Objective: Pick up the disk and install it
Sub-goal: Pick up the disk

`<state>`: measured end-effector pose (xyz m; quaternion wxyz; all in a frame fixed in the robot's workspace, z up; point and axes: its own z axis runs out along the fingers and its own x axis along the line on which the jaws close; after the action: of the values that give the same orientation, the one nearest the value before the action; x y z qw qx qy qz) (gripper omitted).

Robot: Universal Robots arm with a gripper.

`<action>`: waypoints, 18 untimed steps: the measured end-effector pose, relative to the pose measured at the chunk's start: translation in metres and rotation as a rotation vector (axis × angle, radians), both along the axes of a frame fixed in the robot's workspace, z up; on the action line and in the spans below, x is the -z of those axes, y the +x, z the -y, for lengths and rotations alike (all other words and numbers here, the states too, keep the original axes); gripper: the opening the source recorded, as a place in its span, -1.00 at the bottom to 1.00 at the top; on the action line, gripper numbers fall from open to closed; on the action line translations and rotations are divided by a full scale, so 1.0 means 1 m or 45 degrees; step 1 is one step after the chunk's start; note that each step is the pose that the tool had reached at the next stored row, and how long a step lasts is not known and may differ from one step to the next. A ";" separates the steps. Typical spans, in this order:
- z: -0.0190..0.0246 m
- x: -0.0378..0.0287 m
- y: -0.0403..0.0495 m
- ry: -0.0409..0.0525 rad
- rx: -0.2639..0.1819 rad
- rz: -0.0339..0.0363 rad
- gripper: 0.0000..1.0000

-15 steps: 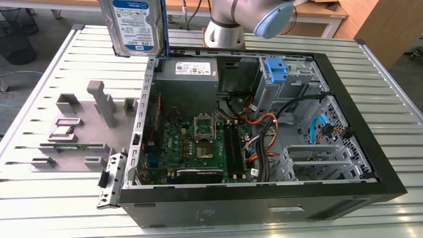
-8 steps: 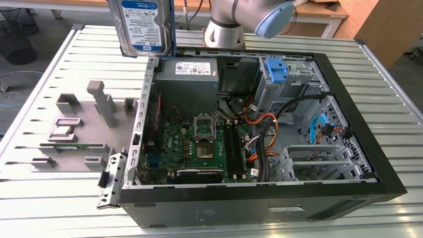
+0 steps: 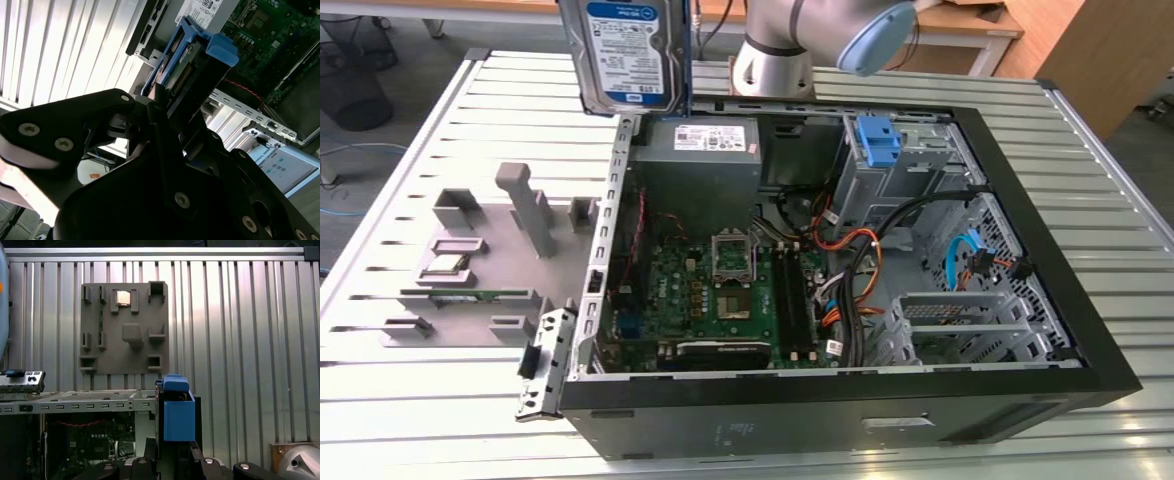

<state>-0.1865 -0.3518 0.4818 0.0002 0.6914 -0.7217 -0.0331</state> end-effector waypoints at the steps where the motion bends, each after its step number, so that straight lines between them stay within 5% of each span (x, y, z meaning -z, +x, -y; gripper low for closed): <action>1: 0.0000 0.0000 0.0019 0.000 0.000 -0.0001 -0.30; 18: 0.0000 0.0000 0.0324 0.000 0.000 -0.0001 -0.30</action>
<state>-0.1541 -0.3518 0.4818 0.0002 0.6914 -0.7217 -0.0331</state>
